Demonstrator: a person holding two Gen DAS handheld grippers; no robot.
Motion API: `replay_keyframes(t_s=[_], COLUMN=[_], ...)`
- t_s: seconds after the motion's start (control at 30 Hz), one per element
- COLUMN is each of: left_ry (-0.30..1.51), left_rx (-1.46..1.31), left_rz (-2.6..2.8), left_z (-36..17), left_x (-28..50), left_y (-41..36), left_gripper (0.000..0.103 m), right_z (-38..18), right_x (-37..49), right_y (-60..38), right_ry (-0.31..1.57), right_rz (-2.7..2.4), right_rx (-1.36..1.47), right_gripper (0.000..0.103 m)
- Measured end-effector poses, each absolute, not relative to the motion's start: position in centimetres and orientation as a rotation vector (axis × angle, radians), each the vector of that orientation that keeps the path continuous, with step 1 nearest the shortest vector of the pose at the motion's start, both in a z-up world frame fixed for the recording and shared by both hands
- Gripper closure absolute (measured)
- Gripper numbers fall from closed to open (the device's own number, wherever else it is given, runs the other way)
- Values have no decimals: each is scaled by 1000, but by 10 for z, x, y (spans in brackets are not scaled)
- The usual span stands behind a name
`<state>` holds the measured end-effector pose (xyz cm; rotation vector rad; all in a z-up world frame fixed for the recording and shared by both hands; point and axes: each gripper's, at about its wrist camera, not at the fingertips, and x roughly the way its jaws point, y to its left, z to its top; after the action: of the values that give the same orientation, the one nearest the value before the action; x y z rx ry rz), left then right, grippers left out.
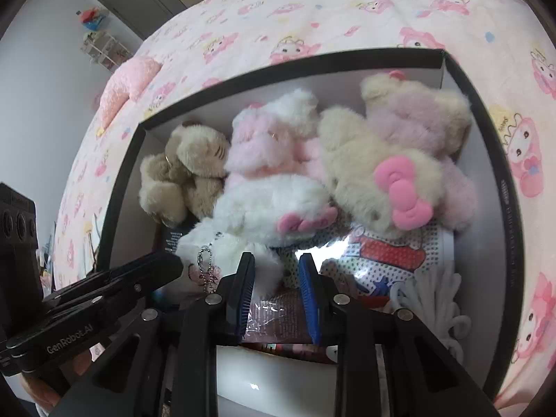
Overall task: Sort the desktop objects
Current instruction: 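Lower the plush onto the toys in the box and open the right gripper, then withdraw the right gripper from the box toward the clear plastic bag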
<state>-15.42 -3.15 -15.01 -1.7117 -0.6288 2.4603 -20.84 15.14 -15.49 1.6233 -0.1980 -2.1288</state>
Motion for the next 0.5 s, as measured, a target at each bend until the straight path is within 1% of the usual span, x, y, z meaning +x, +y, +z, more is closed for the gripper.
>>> replay_keyframes(t_s=[0.1,0.13,0.17,0.3,0.37,0.47,0.5], left_ry=[-679,-673,-677,-691,-715,-648,-627], left_rx=[-1702,-1704,-1701,-1669,-1604,-1482,-1449], left_rz=[2466,2472,2475,2476,2501,2550,2555], left_z=[-156,-158,-160,-158,-147,-118,-108], left_x=[-151,-150,-149,-150,-146,-128,-121], left_y=[-35,-35,-35,-35,-36,-29,-27], left_gripper=[77,73,72,72,73,72,69], right_z=[-158,-159,-160,-160,-157,-147,-141], right_x=[-207,-207,-207,-206,-204,-194,-187], right_y=[142,141,141,137,136,135,136], right_ry=[-113,-102,-101,-67,-44,23,50], right_rz=[-2159,-2158,-2158,-2176,-2207,-2307,-2344], right_rx=[1628,1635,1639,1639,1615,1562,1534], right_gripper=[79,79,79,79,79,79,79])
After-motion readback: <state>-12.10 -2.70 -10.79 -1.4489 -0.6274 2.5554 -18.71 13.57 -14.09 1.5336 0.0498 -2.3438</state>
